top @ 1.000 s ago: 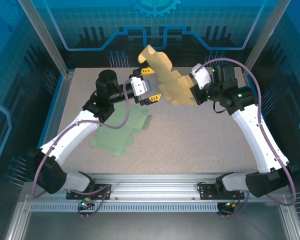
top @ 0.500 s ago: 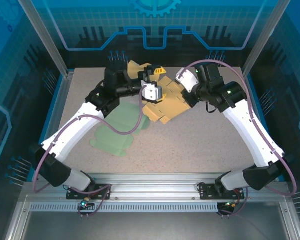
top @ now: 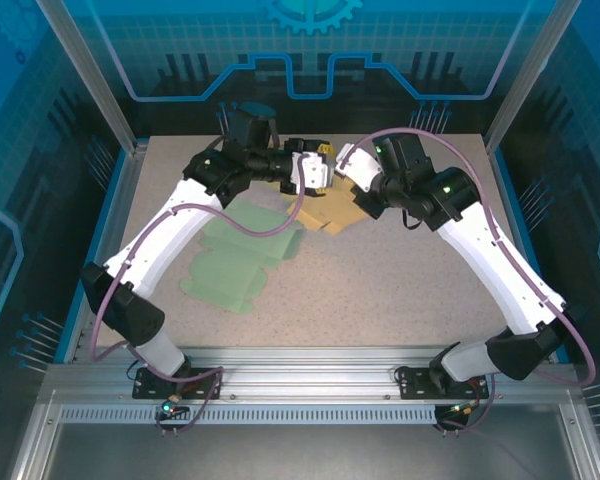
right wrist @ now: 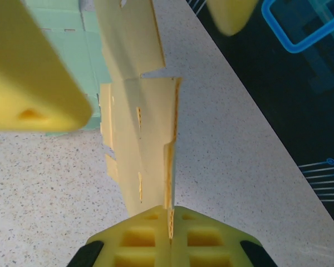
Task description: Fold the paper box
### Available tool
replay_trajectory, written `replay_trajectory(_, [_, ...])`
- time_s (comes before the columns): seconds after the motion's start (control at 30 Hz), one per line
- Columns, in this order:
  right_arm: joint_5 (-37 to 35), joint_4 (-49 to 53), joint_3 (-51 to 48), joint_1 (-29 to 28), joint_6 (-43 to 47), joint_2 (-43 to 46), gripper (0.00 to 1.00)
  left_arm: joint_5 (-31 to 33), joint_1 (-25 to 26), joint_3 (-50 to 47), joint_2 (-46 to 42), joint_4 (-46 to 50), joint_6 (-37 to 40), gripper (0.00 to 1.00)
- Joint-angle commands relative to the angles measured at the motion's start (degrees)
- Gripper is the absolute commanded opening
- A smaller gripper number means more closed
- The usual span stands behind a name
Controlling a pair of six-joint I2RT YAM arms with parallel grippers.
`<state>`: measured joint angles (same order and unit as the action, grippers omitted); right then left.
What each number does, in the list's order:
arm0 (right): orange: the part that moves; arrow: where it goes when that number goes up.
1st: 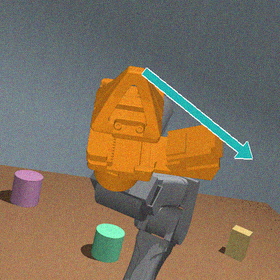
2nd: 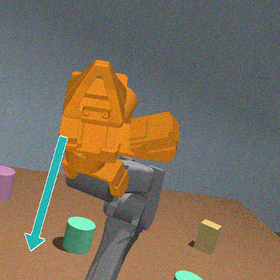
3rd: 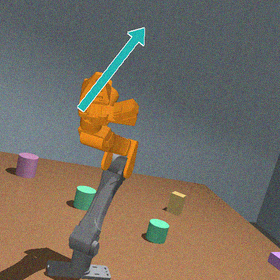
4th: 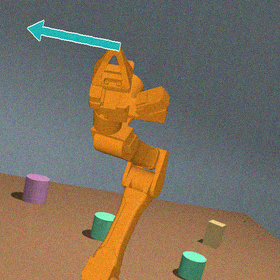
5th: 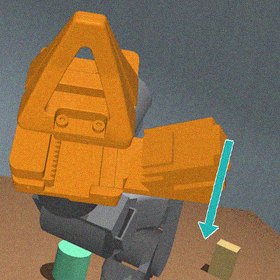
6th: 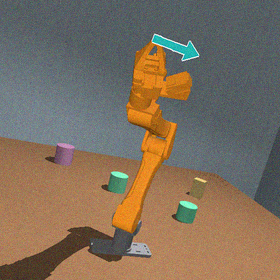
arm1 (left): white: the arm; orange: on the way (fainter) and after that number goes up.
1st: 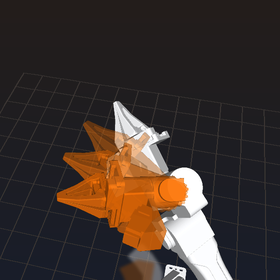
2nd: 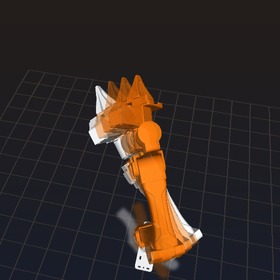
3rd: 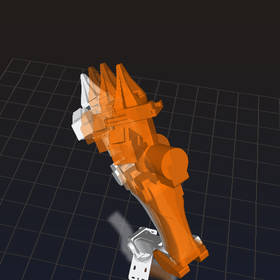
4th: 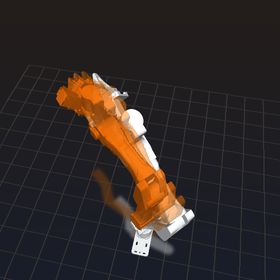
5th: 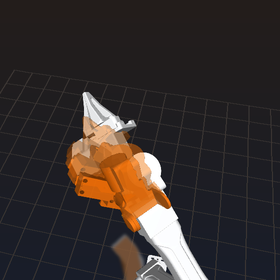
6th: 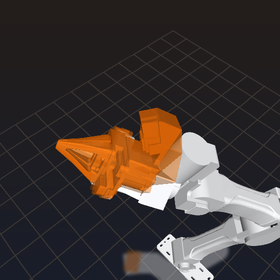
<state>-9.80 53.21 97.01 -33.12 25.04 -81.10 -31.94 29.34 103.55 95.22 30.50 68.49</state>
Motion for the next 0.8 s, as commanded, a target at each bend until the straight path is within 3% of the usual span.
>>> replay_trajectory(0.0, [3.20, -2.11, -0.88, -0.78, 1.31, 1.73, 0.00, -9.50, -1.53, 2.70, 0.67, 2.88, -4.21, 0.53])
replay_trajectory(0.3, [6.30, -2.94, -1.15, -0.84, 1.15, 1.63, 0.00, -10.54, -1.57, 5.94, 3.55, 7.46, -3.10, 0.50])
replay_trajectory(0.53, [6.47, -3.21, -0.66, -1.44, 1.32, 1.80, 0.00, -8.95, -1.59, 9.17, 6.32, 11.01, -1.19, 0.43])
replay_trajectory(0.77, [5.27, -4.26, -1.17, -1.79, 1.11, 1.81, 0.00, -8.24, -1.55, 9.50, 6.74, 11.32, -0.79, 0.03])
